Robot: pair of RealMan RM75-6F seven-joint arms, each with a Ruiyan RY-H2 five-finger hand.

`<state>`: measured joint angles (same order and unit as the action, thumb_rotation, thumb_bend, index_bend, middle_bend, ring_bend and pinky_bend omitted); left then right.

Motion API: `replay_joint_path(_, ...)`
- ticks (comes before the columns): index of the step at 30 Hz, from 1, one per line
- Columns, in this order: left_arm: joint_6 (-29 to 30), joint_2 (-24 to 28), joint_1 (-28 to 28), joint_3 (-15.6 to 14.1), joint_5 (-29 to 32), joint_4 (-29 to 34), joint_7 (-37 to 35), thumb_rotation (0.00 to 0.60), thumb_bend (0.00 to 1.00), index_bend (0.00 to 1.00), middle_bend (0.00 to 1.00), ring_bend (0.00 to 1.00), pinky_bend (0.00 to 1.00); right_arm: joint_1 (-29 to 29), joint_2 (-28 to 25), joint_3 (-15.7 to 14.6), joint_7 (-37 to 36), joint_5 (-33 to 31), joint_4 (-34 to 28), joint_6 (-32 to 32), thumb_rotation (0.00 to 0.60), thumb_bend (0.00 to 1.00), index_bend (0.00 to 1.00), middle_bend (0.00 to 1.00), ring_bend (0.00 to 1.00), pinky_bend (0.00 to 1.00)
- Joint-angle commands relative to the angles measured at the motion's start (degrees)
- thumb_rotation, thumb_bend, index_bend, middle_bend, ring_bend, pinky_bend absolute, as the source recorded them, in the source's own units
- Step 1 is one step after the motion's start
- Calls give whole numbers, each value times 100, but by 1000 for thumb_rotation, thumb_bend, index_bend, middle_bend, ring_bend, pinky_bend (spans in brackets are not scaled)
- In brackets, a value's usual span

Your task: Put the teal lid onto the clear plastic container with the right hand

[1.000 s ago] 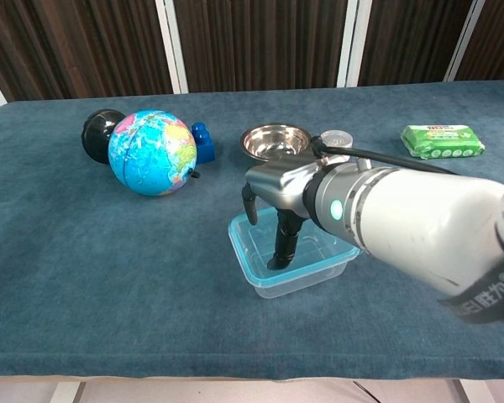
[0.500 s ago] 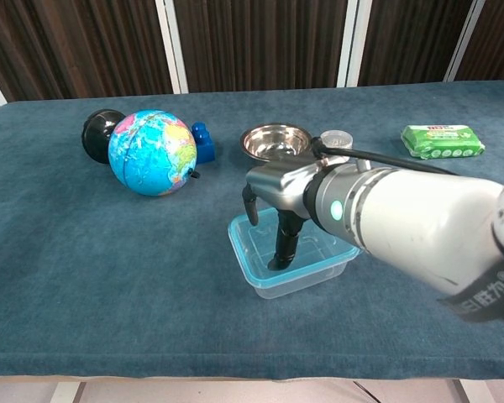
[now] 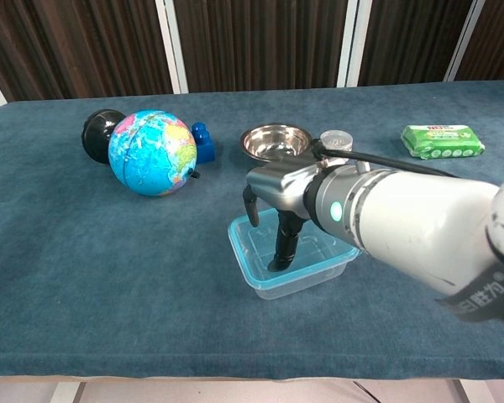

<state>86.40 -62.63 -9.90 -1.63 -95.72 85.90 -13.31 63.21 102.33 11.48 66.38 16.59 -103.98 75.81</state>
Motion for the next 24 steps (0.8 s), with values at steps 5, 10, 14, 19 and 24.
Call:
replay_joint_path(5,-2,2,0,5,7,-3,-7,600,385,0,8,0,4,-4,11,-10,-26,0,45,-49,600,42,345,0,0,0)
replay_joint_path(10,7,3,2,11,10,-6,-22,600,385,0,7,0,4,-6,-18,9,-38,10,10,-31,600,42,344,0,0,0)
replay_joint_path(14,16,3,4,10,2,-8,-23,600,385,0,8,0,3,-14,-79,23,-46,44,-91,20,600,42,344,0,0,0)
replay_joint_path(19,30,3,10,8,-7,-4,-21,600,385,0,7,0,4,-31,-151,21,-47,55,-194,77,600,43,343,0,0,0)
replay_joint_path(24,98,3,37,5,-38,-7,-3,600,385,0,7,0,4,-186,-458,80,-374,569,-659,264,600,42,321,0,0,0)
